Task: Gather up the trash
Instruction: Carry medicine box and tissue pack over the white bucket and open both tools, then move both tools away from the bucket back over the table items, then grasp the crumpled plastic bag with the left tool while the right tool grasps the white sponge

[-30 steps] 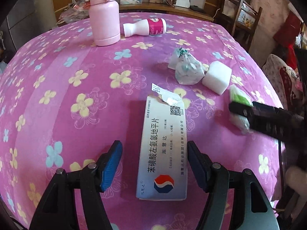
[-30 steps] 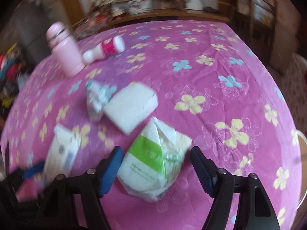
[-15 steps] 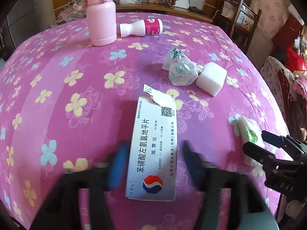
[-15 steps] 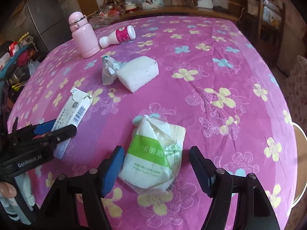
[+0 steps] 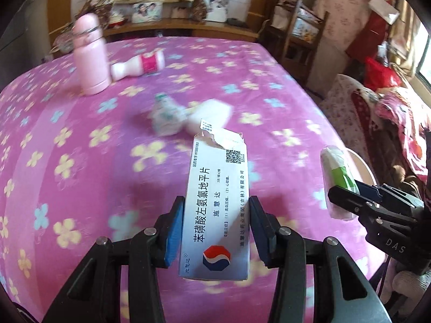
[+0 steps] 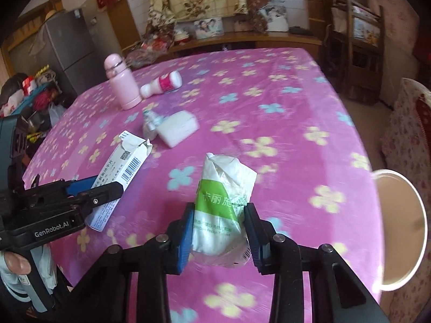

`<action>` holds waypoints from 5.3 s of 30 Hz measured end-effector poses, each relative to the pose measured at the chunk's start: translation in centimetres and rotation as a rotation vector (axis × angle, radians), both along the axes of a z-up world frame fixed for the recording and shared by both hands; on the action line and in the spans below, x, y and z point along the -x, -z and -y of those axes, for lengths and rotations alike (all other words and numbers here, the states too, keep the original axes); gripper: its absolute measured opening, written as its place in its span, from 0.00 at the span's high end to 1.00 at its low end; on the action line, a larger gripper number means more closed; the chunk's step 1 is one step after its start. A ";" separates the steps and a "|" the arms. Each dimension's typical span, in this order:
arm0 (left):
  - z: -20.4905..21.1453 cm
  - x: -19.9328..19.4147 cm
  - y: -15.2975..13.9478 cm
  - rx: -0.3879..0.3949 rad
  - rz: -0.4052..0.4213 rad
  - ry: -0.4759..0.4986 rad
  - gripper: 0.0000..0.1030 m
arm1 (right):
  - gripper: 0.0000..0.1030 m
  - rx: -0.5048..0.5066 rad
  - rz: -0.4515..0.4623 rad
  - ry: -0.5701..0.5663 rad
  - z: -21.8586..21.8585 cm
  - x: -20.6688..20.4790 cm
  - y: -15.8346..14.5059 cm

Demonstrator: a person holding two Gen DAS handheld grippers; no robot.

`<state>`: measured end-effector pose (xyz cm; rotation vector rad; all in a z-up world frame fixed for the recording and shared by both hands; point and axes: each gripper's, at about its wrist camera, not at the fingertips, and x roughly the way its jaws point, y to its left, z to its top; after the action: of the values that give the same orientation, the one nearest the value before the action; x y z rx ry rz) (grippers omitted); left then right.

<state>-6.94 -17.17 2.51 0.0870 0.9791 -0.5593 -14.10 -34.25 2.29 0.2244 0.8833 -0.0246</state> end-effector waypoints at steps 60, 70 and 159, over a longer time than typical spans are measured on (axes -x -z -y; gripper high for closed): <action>30.1 8.4 1.7 -0.013 -0.034 0.438 0.53 | 0.60 -0.130 -0.092 0.506 26.1 13.3 6.3; 30.3 7.7 2.6 0.025 -0.073 0.437 0.40 | 0.34 -0.147 -0.077 0.580 27.7 13.9 6.8; -8.5 -13.2 3.2 -0.042 -0.059 -0.238 0.77 | 0.31 -0.175 -0.081 0.038 -5.7 -18.9 3.6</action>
<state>6.26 -8.71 -0.65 -0.0087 1.0425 -0.3246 4.77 -28.51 -1.27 0.4057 0.9624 0.0083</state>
